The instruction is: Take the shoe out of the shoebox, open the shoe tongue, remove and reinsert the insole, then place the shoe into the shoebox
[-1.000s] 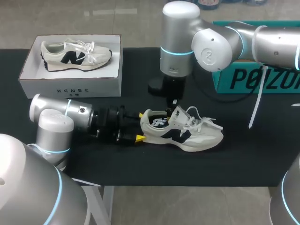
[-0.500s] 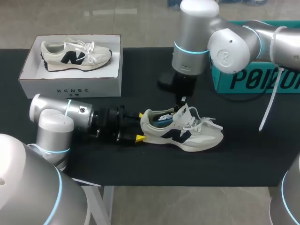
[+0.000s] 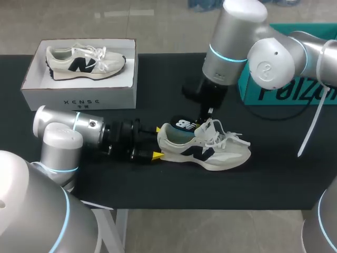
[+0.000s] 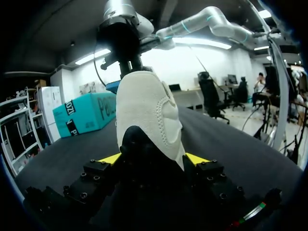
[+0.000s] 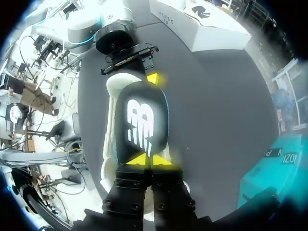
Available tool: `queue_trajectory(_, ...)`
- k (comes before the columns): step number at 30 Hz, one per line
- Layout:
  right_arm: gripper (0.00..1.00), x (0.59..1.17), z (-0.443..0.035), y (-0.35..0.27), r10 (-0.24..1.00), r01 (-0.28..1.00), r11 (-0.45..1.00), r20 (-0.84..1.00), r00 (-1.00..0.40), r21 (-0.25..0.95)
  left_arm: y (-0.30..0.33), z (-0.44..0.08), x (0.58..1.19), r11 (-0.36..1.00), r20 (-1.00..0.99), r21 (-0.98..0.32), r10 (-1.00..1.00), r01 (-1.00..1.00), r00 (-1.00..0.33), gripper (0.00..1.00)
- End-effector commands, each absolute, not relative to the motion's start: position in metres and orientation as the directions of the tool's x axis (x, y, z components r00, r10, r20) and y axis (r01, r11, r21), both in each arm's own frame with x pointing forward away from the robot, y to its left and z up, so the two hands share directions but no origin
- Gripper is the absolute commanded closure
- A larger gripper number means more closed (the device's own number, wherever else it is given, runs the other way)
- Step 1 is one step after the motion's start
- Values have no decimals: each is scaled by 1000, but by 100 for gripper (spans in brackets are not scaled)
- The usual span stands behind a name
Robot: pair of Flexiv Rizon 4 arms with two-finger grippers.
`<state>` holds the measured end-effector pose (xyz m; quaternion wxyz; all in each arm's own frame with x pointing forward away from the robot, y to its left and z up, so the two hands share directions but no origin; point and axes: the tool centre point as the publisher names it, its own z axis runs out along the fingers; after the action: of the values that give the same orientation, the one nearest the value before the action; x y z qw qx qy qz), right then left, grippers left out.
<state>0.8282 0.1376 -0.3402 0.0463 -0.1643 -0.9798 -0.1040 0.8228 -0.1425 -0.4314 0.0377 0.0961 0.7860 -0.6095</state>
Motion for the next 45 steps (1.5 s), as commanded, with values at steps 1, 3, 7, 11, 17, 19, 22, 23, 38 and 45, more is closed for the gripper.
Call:
queue_trajectory(1, 100, 826, -338, 143, 308, 327, 921, 119, -944, 213, -143, -434, 821, 239, -178, -951, 105, 198, -978, 100)
queue_trajectory(3, 100, 826, -337, 151, 303, 322, 921, 116, -946, 221, -143, -434, 821, 239, -178, -951, 105, 198, -978, 100)
queue_trajectory(7, 100, 827, -335, 162, 289, 308, 923, 113, -951, 228, -143, -434, 821, 239, -178, -951, 105, 198, -978, 100)
queue_trajectory(11, 100, 829, -332, 167, 284, 302, 925, 108, -953, 229, -143, -434, 821, 239, -178, -951, 105, 198, -978, 100)
queue_trajectory(17, 100, 833, -328, 178, 282, 296, 927, 94, -955, 231, -143, -434, 821, 239, -178, -951, 105, 198, -978, 100)
queue_trajectory(19, 100, 834, -329, 183, 275, 289, 932, 92, -957, 219, -143, -434, 821, 239, -178, -951, 105, 198, -978, 100)
queue_trajectory(22, 100, 835, -333, 188, 272, 286, 937, 97, -957, 200, -143, -434, 821, 239, -178, -951, 105, 198, -978, 100)
queue_trajectory(23, 100, 835, -335, 189, 275, 290, 936, 102, -956, 198, -143, -434, 821, 239, -178, -951, 105, 198, -978, 100)
queue_trajectory(38, 20, 837, -327, 178, 281, 298, 935, 110, -953, 194, -143, -434, 821, 239, -178, -951, 105, 198, -978, 100)
queue_trajectory(45, 0, 839, -317, 173, 271, 293, 937, 132, -954, 193, -143, -434, 821, 239, -178, -951, 105, 198, -978, 100)
